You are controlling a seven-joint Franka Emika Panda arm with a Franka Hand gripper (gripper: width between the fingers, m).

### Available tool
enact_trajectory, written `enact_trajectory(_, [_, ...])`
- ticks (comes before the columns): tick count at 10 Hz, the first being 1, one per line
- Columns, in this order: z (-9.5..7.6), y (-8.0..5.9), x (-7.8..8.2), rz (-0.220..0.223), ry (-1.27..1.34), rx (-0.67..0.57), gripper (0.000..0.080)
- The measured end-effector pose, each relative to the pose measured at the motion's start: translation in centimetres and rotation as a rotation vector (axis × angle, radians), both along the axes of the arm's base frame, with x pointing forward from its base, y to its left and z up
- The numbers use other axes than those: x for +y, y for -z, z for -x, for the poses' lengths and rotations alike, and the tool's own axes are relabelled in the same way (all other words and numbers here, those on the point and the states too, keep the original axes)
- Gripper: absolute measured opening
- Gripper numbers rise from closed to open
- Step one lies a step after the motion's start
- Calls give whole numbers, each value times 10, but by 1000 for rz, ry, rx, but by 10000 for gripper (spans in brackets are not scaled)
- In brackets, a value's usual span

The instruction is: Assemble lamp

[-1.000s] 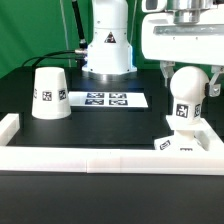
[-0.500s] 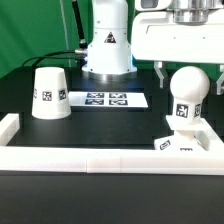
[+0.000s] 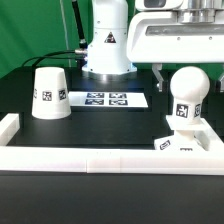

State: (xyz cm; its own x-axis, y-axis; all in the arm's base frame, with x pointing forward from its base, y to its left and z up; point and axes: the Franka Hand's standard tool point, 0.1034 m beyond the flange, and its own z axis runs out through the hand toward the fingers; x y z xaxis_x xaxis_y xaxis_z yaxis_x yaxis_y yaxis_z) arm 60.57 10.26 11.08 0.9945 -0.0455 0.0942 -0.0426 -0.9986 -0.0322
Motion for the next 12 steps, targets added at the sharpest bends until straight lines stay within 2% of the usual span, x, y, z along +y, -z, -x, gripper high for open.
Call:
enact_trajectory(8, [1,1,-2,60,-535,-3,698])
enact_trajectory(12, [-3,-4,1,96,-772,5,698])
